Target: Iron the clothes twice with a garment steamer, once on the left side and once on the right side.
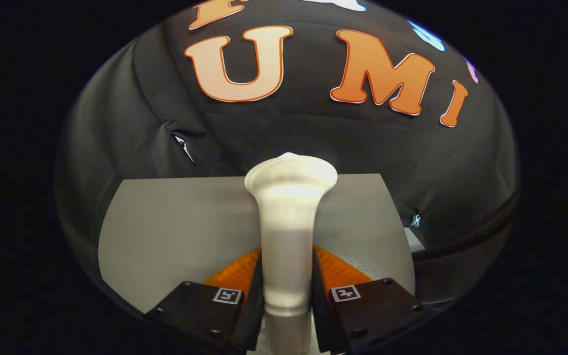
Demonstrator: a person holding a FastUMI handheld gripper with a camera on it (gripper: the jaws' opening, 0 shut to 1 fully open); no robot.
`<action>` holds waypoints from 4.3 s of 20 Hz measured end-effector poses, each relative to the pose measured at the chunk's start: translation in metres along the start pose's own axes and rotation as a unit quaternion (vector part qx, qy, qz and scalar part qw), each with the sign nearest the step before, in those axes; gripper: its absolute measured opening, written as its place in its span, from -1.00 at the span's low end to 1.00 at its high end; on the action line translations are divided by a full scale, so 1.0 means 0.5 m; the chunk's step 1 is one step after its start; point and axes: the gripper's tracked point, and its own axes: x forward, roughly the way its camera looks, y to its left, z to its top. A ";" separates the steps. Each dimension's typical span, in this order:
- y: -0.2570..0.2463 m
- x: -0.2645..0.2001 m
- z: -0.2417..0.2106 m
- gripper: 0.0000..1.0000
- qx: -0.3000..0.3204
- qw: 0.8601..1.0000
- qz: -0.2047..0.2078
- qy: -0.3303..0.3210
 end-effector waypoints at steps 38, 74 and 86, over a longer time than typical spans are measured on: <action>-0.380 -0.767 -0.066 -0.15 0.050 0.915 0.015 -0.401; -0.600 -0.481 -0.162 -0.15 0.047 0.928 0.000 -0.369; -0.626 -0.349 -0.284 -0.15 0.065 0.951 -0.010 -0.303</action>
